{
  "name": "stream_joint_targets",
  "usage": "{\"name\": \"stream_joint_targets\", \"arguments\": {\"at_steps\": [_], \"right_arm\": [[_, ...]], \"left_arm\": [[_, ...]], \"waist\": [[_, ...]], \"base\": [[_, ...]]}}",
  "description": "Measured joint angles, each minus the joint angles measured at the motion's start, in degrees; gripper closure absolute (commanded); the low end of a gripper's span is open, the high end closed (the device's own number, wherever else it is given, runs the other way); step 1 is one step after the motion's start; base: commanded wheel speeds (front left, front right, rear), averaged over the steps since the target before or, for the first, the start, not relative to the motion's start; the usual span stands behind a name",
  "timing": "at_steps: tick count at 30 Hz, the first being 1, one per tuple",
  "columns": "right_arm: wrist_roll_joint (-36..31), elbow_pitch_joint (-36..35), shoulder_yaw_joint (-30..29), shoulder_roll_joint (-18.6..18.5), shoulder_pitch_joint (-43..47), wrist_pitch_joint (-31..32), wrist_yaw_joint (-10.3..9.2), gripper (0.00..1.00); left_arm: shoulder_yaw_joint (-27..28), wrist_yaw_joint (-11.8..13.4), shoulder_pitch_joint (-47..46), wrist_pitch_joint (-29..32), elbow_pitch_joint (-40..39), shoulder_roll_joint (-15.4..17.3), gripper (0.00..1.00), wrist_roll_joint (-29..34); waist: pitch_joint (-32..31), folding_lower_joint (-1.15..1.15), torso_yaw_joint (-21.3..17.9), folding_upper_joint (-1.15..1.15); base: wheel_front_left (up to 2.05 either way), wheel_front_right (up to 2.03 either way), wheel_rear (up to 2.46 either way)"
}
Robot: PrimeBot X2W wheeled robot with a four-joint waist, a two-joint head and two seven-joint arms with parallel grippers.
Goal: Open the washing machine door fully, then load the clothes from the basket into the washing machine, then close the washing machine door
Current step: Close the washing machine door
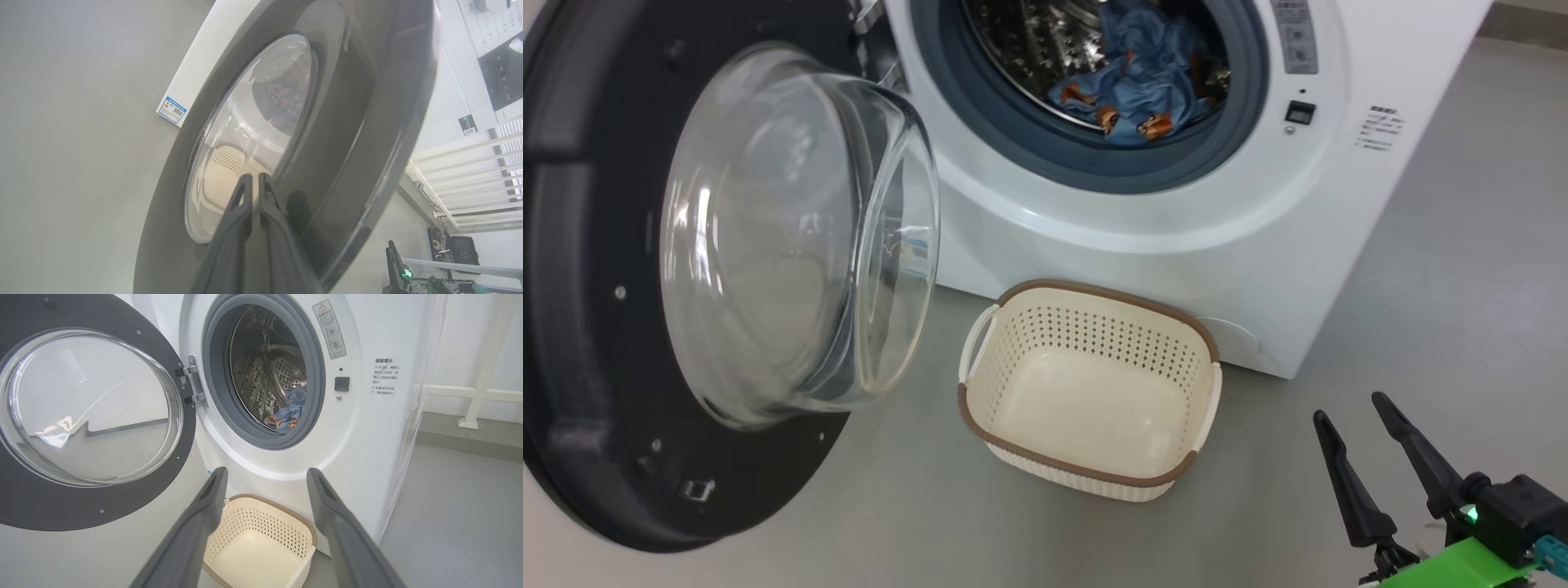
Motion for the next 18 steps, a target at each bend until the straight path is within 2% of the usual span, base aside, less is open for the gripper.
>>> {"name": "stream_joint_targets", "arguments": {"at_steps": [18], "right_arm": [[-0.32,-0.87,-2.15,1.64,2.49,0.0,0.0,0.0]], "left_arm": [[-1.92,0.0,3.0,0.79,-8.14,-2.25,1.0,-0.01]], "waist": [[-1.69,0.0,-8.19,0.0]], "base": [[0.0,0.0,0.0]]}}
